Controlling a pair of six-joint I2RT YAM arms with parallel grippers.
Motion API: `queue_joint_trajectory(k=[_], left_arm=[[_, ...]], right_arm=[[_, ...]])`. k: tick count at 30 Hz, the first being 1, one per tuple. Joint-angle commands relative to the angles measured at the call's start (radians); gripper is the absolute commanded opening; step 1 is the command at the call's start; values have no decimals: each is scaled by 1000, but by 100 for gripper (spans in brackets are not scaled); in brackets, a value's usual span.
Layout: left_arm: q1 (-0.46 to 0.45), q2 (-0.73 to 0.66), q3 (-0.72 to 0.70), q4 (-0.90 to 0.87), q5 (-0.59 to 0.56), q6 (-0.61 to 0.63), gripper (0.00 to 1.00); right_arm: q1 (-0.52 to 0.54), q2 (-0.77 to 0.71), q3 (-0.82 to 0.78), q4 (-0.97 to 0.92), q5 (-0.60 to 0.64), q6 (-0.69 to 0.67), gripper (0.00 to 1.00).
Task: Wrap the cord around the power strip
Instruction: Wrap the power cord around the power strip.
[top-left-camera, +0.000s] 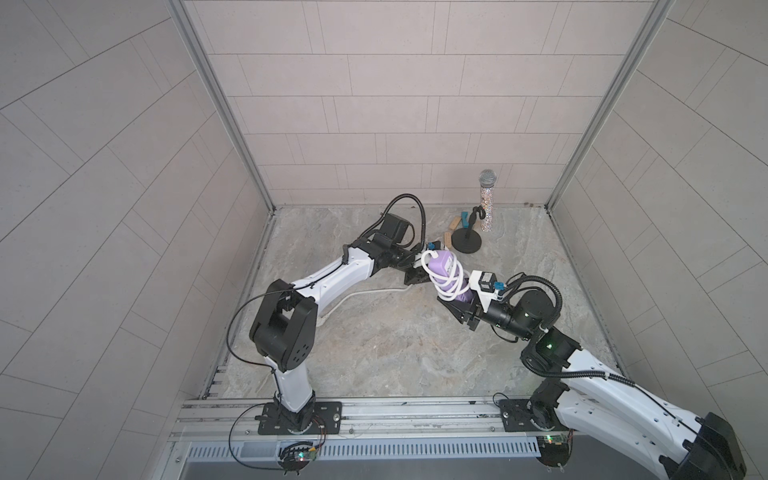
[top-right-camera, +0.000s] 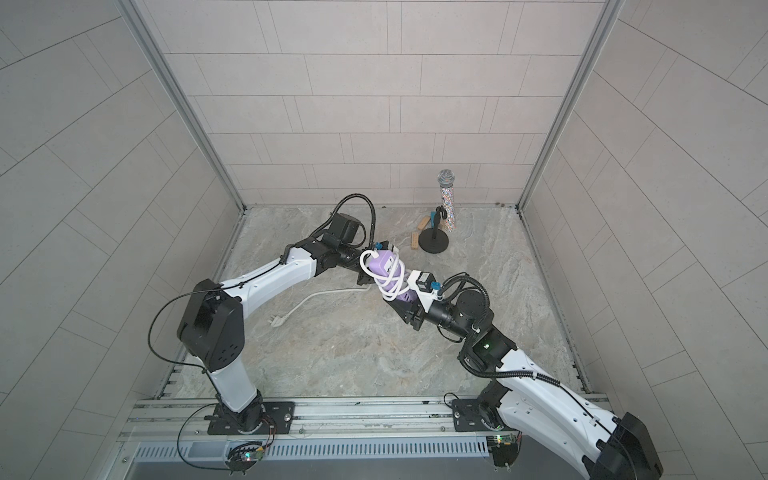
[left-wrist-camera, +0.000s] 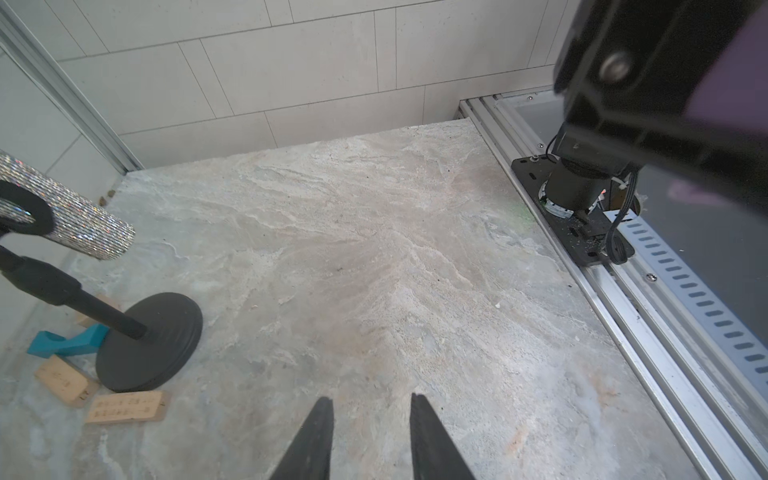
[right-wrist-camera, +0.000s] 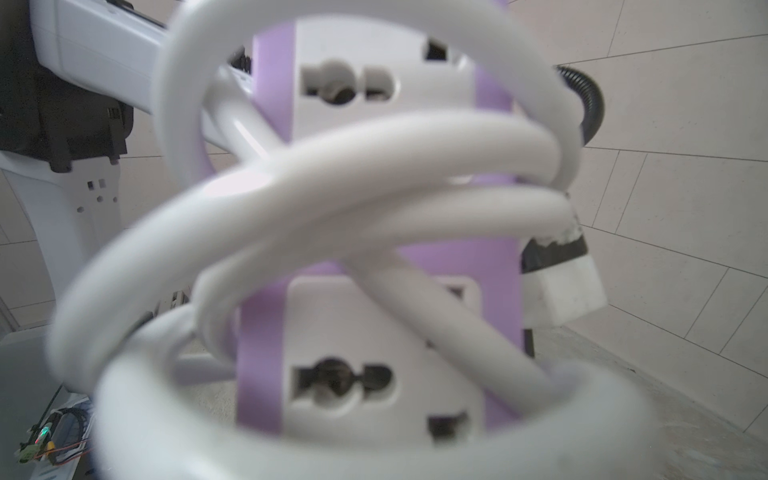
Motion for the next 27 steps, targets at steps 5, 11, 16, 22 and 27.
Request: queue_joint_trajectory(k=[5, 11, 16, 22, 27], left_arm=[[20, -43, -140, 236, 39, -156, 35], [27, -49, -242, 396, 50, -266, 35], [28, -49, -318, 556, 59, -371, 35], [27, -41, -366, 712, 72, -477, 34], [27, -21, -377, 779, 78, -525, 30]], right_arm=[[-34, -37, 12, 221, 131, 75, 0], [-64, -49, 10, 247, 183, 104, 0], [-83, -49, 13, 254, 195, 128, 0], [-90, -30, 26, 255, 198, 137, 0], [-96, -26, 32, 252, 208, 137, 0]])
